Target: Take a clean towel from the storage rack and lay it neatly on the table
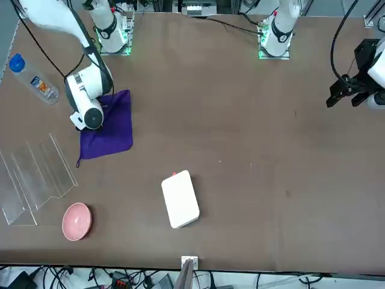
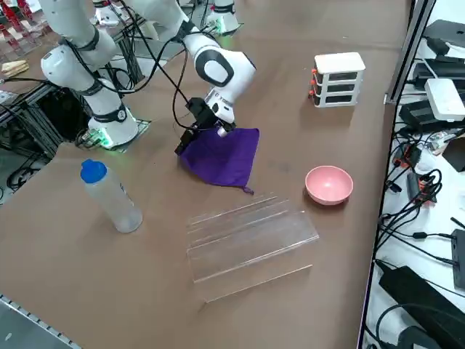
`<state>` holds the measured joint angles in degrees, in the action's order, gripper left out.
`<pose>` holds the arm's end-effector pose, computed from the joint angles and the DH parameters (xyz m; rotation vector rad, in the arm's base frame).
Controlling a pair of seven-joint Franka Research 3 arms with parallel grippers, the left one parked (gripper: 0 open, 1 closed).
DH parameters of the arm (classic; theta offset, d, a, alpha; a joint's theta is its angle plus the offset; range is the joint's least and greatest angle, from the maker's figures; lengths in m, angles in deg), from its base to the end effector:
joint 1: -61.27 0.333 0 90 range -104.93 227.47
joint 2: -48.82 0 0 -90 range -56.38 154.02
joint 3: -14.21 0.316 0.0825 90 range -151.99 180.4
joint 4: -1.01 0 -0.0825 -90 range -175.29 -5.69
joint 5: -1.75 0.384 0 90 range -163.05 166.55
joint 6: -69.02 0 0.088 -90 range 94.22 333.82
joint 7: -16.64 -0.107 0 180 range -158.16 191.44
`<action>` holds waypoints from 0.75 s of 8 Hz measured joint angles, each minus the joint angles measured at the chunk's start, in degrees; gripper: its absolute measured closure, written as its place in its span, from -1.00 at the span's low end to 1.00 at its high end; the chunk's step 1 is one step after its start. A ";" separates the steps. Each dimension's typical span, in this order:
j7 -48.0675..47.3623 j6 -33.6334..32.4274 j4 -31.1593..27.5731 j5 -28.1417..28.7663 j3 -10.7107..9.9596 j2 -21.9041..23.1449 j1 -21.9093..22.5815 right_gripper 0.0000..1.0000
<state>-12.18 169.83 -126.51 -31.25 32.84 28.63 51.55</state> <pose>0.4581 0.0296 0.1941 2.4305 0.0331 -0.7660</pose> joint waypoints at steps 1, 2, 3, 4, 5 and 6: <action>1.00 0.18 0.08 -0.23 0.00 0.11 -0.27 -0.09; 2.95 0.33 0.38 -0.33 0.00 0.58 -0.93 -0.45; 5.67 0.52 1.33 -0.22 0.02 1.63 -2.11 -0.88; 9.17 0.89 3.29 2.56 0.00 3.26 -3.95 -1.00; 12.35 1.19 6.46 7.95 -0.02 4.94 -5.53 -1.00; 14.11 0.84 10.53 12.69 -0.01 6.24 -6.14 -1.00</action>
<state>1.93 170.67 -115.98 -18.56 32.83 34.87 45.41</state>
